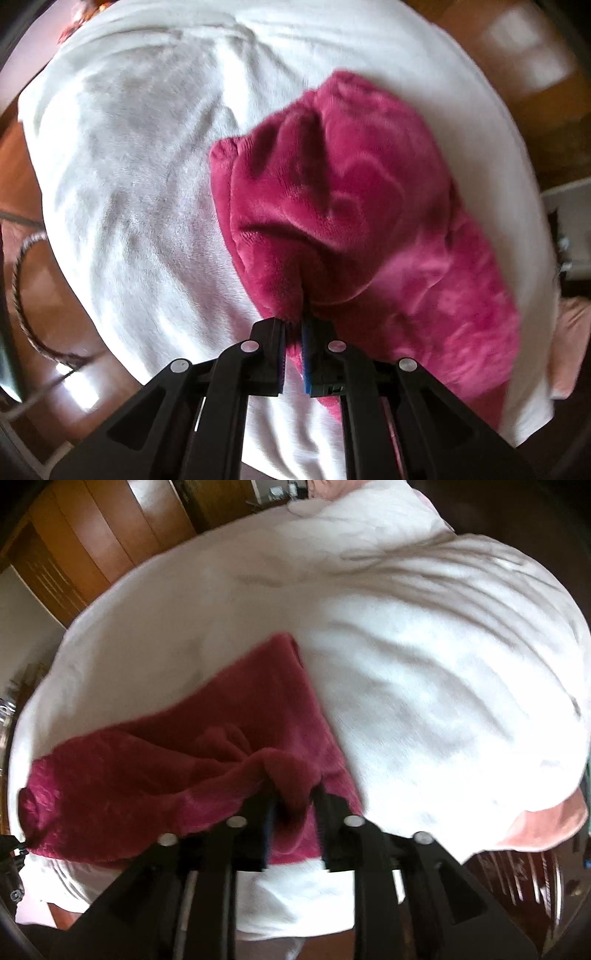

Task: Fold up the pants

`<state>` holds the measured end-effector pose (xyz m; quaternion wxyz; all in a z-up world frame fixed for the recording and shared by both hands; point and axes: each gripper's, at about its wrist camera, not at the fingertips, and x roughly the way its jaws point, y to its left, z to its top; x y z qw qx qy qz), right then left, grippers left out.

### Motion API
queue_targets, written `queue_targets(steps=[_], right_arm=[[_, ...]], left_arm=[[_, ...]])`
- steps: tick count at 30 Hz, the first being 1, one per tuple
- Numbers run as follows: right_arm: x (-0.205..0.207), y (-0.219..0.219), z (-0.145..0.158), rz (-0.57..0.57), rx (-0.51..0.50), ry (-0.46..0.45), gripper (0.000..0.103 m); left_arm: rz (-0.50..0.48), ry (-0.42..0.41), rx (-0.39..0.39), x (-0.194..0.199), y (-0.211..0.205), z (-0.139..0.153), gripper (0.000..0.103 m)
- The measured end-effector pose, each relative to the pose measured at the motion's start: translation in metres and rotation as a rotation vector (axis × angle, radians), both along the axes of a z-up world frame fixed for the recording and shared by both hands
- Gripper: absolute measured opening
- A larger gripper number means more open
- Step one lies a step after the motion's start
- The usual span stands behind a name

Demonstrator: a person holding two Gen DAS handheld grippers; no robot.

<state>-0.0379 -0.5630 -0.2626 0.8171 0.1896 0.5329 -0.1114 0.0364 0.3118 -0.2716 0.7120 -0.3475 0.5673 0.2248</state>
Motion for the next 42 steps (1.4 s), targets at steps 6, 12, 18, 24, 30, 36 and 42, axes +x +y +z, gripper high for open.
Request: queue_targets(steps=[6, 12, 18, 24, 30, 36, 42], right_arm=[[-0.026, -0.008, -0.002, -0.039, -0.025, 0.076, 0.049], [-0.043, -0.001, 0.012, -0.026, -0.048, 0.109, 0.049], [-0.056, -0.001, 0.028, 0.096, -0.073, 0.128, 0.049], [-0.037, -0.025, 0.038, 0.118, -0.033, 0.064, 0.049], [0.029, -0.002, 0.028, 0.252, 0.08, -0.012, 0.049], [0.07, 0.007, -0.014, 0.339, 0.129, 0.054, 0.049], [0.082, 0.002, -0.03, 0.397, 0.15, 0.107, 0.016]], left_arm=[[-0.082, 0.052, -0.003, 0.004, 0.008, -0.026, 0.007], [-0.207, 0.095, 0.049, 0.015, 0.0, -0.036, 0.009], [-0.193, 0.073, 0.009, 0.007, 0.01, -0.043, 0.01], [-0.134, 0.043, 0.046, -0.016, 0.016, -0.019, 0.037], [-0.051, 0.01, 0.105, -0.055, -0.008, 0.014, 0.049], [-0.062, -0.068, 0.115, -0.07, -0.085, 0.034, 0.055], [-0.161, -0.084, 0.066, -0.061, -0.189, 0.032, 0.056]])
